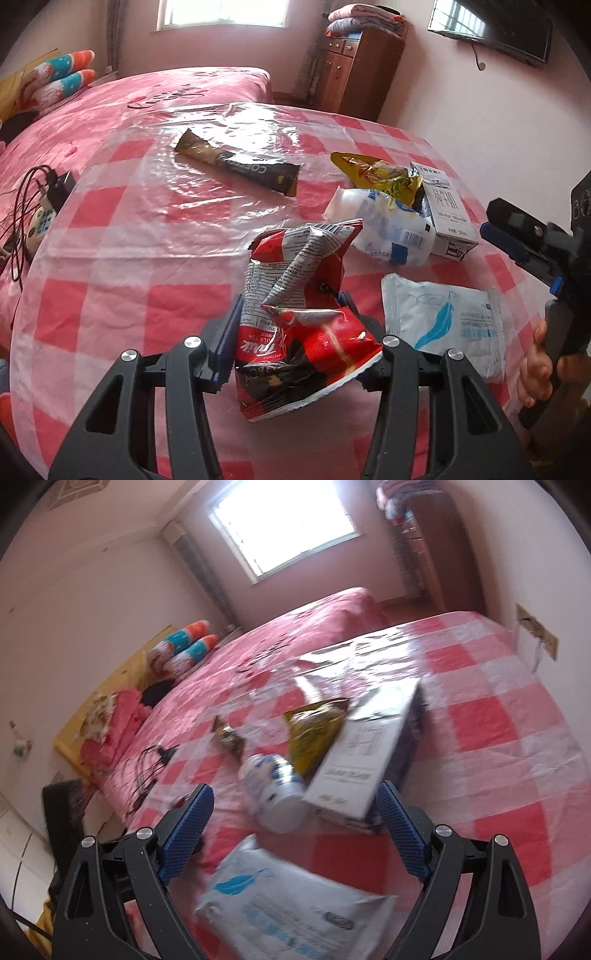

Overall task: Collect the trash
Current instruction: 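Grasp the white milk carton with the right gripper while left holds the chip bag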

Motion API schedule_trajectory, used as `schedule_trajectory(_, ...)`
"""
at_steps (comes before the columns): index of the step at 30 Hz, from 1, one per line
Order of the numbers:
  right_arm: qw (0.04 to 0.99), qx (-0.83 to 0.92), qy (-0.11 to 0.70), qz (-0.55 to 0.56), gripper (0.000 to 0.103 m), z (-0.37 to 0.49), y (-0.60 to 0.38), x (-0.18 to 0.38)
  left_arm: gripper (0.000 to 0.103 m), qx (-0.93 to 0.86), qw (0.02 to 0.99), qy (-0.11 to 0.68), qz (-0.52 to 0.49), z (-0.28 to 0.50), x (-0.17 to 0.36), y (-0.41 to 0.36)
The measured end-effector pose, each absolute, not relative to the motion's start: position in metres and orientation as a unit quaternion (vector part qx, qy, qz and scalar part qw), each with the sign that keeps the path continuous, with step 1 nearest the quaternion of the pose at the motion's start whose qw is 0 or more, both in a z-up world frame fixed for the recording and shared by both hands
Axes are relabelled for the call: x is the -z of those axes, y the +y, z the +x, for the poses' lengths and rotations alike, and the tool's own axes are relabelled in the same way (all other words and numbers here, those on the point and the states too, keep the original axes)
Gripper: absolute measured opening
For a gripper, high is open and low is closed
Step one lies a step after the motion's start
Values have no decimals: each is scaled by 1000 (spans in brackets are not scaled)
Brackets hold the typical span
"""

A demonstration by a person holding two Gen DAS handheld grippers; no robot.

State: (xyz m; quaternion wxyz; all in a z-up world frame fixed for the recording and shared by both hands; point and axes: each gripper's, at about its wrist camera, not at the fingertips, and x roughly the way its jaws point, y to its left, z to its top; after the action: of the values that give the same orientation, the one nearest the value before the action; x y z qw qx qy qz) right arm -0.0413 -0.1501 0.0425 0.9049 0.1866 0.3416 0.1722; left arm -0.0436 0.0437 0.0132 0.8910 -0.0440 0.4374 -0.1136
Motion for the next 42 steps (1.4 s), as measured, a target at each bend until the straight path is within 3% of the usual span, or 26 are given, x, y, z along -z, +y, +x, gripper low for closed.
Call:
schedule_trajectory(20, 894, -72, 420, 139, 89, 9, -134, -19, 52, 91, 892, 435, -78, -54, -13, 73)
schedule_trajectory(26, 900, -68, 416, 113, 71, 7, -130, -17, 52, 98, 891, 435, -85, -59, -11, 75)
schedule_trajectory(33, 907, -73, 406, 86, 63, -3, -127, -22, 52, 104, 889, 434, -102, -66, -10, 84)
schedule_trajectory(42, 899, -106, 408, 121, 62, -18, -143, -22, 52, 123, 886, 432, -119, -83, -9, 91)
